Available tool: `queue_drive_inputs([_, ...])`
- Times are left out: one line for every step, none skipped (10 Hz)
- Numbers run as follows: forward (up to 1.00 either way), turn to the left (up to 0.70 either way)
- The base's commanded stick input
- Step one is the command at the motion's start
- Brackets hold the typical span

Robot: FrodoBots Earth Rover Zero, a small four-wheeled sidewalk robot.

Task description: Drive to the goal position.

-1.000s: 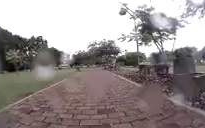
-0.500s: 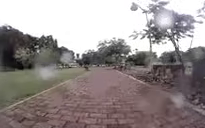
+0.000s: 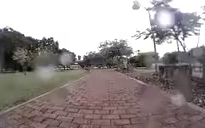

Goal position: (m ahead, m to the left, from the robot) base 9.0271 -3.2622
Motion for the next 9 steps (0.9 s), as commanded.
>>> queue_drive_inputs([0.7, 0.0])
queue_drive_inputs([0.7, 0.0])
queue_drive_inputs([0.7, 0.0])
queue_drive_inputs([0.7, 0.0])
queue_drive_inputs([0.7, 0.0])
queue_drive_inputs([0.7, 0.0])
queue_drive_inputs([0.7, 0.0])
queue_drive_inputs([0.7, 0.0])
queue_drive_inputs([0.7, 0.0])
